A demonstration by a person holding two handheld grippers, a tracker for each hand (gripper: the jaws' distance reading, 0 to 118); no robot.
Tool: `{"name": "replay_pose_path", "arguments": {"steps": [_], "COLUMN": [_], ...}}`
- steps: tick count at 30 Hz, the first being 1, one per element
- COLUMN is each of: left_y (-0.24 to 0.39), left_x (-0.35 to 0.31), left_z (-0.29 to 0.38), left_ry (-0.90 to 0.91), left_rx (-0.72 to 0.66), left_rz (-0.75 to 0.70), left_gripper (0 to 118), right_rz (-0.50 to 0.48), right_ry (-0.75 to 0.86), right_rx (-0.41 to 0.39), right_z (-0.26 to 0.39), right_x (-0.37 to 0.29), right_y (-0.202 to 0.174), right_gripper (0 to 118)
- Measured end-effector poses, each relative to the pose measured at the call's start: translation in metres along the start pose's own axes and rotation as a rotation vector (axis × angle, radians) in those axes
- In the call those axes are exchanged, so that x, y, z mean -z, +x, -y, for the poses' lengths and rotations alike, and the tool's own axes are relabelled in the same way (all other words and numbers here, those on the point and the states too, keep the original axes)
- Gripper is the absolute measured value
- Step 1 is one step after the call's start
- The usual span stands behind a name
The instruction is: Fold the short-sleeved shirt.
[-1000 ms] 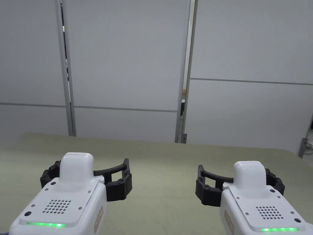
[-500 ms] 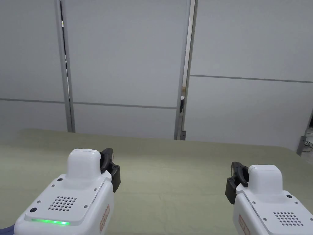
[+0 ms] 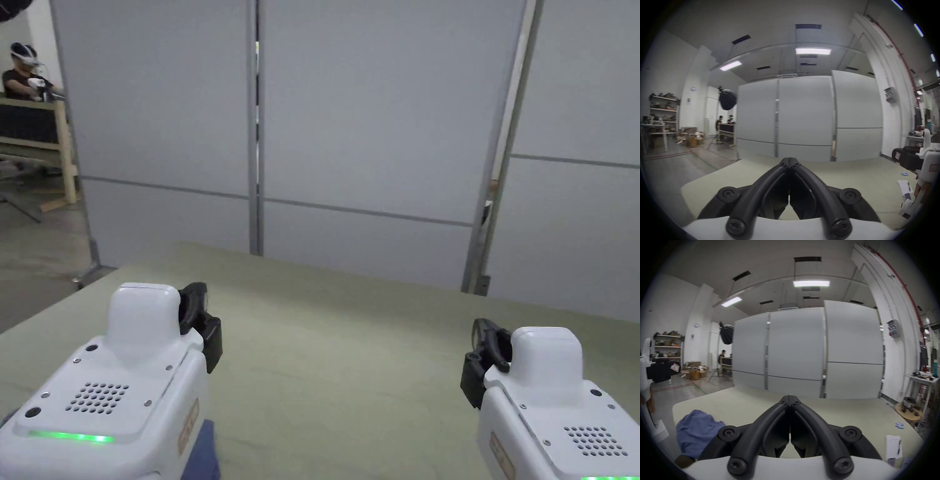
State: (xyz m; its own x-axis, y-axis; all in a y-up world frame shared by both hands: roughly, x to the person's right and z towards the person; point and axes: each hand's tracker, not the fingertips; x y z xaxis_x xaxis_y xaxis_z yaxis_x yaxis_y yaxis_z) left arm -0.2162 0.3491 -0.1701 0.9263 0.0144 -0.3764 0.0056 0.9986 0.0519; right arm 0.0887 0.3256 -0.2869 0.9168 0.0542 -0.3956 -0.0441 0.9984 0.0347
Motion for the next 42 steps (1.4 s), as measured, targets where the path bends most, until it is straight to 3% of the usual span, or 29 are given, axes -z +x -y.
{"name": "replay_pose_path", "arguments": {"steps": [4, 8, 9, 10, 11, 12, 15, 21, 25, 26, 27, 30, 31, 33, 34, 37, 39, 42], "left_y": [-0.042, -0.064, -0.065, -0.068, -0.071, -0.074, -0.08, -0.059, -0.057, -0.057, -0.056, -0.052, -0.058, -0.081, -0.1, -0.143, -0.137, -0.098], "left_x": [-0.009, 0.0, 0.0, 0.008, 0.019, 0.034, 0.08, 0.142, 0.188, 0.196, 0.203, 0.201, 0.199, 0.196, 0.194, 0.184, 0.176, 0.174], "left_z": [0.006, 0.021, 0.028, 0.035, 0.043, 0.054, 0.101, 0.21, 0.276, 0.29, 0.302, 0.295, 0.292, 0.284, 0.281, 0.279, 0.263, 0.215], "left_ry": [-0.029, -0.069, -0.086, -0.119, -0.173, -0.255, -0.522, -0.902, -1.11, -1.16, -1.167, -1.103, -1.126, -1.065, -1.042, -1.009, -0.948, -0.824], "left_rx": [0.023, 0.009, 0.005, -0.003, -0.008, -0.015, -0.065, -0.046, -0.113, -0.108, -0.071, 0.029, -0.027, -0.176, -0.316, -0.706, -0.726, -0.653], "left_rz": [-0.1, -0.116, -0.123, -0.132, -0.135, -0.121, 0.018, 0.026, 0.034, 0.017, -0.017, 0.005, 0.018, -0.028, -0.074, -0.161, -0.136, -0.024], "left_gripper": [0, 0, 14, 48, 108, 118, 118, 118, 118, 113, 105, 102, 94, 45, 10, 7, 7, 7], "right_rz": [-0.127, -0.154, -0.157, -0.158, -0.154, -0.148, -0.132, -0.091, -0.056, -0.05, -0.042, -0.015, -0.005, 0.01, 0.004, 0.003, -0.002, 0.003], "right_ry": [-0.02, -0.045, -0.056, -0.071, -0.086, -0.103, -0.163, -0.276, -0.337, -0.353, -0.371, -0.411, -0.416, -0.414, -0.41, -0.369, -0.343, -0.291], "right_rx": [-0.004, -0.003, -0.003, -0.005, -0.008, -0.01, -0.013, -0.011, -0.021, -0.02, -0.016, 0.013, 0.025, 0.053, 0.072, 0.1, 0.11, 0.123], "right_z": [0.007, 0.017, 0.019, 0.023, 0.026, 0.031, 0.046, 0.076, 0.094, 0.099, 0.104, 0.114, 0.117, 0.117, 0.115, 0.105, 0.097, 0.083], "right_x": [0.02, 0.035, 0.039, 0.043, 0.046, 0.05, 0.062, 0.095, 0.117, 0.123, 0.129, 0.138, 0.14, 0.139, 0.136, 0.122, 0.111, 0.092], "right_y": [-0.047, -0.065, -0.067, -0.069, -0.069, -0.069, -0.068, -0.062, -0.051, -0.049, -0.045, -0.036, -0.034, -0.029, -0.027, -0.019, -0.012, 0.004], "right_gripper": [2, 2, 2, 2, 2, 2, 2, 2, 2, 2, 2, 2, 2, 2, 2, 2, 2, 2]}}
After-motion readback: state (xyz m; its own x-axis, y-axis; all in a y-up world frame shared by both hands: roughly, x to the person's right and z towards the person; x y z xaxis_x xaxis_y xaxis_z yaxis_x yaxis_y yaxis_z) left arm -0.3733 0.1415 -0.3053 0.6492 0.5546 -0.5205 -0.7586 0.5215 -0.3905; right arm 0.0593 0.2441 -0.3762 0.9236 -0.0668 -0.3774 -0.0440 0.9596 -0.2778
